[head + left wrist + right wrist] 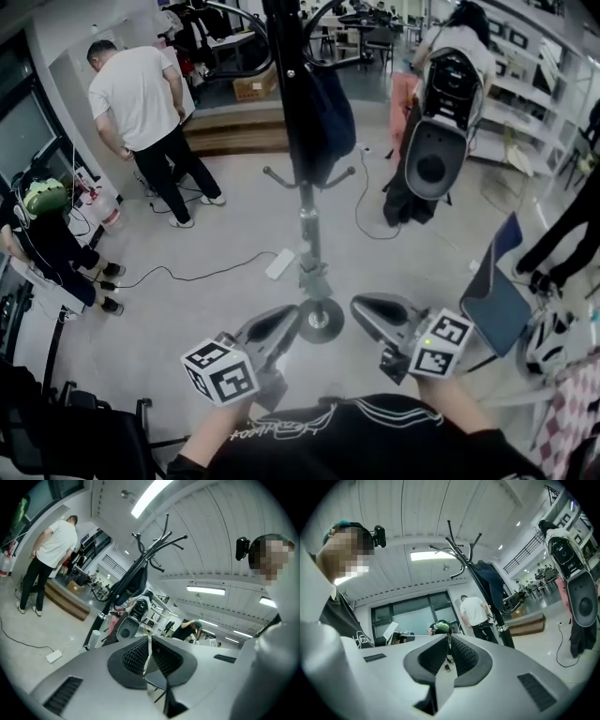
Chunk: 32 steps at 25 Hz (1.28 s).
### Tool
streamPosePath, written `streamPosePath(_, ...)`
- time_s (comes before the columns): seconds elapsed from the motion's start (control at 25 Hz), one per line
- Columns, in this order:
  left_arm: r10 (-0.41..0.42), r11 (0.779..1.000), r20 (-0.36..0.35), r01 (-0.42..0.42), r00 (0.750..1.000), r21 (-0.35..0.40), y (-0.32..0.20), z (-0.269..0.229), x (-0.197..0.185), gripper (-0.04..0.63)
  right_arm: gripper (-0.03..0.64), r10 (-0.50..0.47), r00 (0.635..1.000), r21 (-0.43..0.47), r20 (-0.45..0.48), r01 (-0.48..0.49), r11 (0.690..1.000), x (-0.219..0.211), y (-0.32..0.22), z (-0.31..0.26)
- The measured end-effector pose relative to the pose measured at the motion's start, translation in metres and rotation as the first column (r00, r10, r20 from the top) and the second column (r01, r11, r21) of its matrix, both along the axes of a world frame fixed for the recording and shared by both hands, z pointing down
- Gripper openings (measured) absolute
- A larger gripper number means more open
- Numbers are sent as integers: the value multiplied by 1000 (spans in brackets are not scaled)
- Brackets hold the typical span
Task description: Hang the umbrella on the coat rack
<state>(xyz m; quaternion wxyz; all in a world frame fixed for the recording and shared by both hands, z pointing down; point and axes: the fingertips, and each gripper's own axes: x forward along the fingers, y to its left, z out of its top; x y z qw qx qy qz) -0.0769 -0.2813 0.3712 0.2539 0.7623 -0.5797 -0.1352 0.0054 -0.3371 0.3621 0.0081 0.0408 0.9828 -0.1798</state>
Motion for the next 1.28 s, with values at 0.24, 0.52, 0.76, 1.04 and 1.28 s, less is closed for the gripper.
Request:
streamPosePath(0.24, 28, 999, 75, -31, 997, 38, 73, -15, 48, 17, 32, 0, 1000, -18, 14, 0, 1000, 42, 74, -14)
streamPosePath(0.52, 44, 999, 21, -44, 999, 16, 144, 9, 91, 17, 32, -18, 1000, -55, -17, 17, 998, 81, 156, 10)
streamPosePath(0.76, 68, 998, 26, -69, 997, 10, 182, 13, 124, 11, 25, -30, 999, -166, -40, 23, 986, 105, 202, 34)
streamPosePath(1.04, 72, 996, 35, -74, 997, 46, 199, -6, 146, 8, 12, -33, 999, -136, -16, 30, 990, 129, 217, 13)
streamPosePath(1.28, 78, 995, 30, -80, 996, 56, 202, -17, 167, 8, 12, -51, 998, -83, -38, 48, 995, 143, 227, -1)
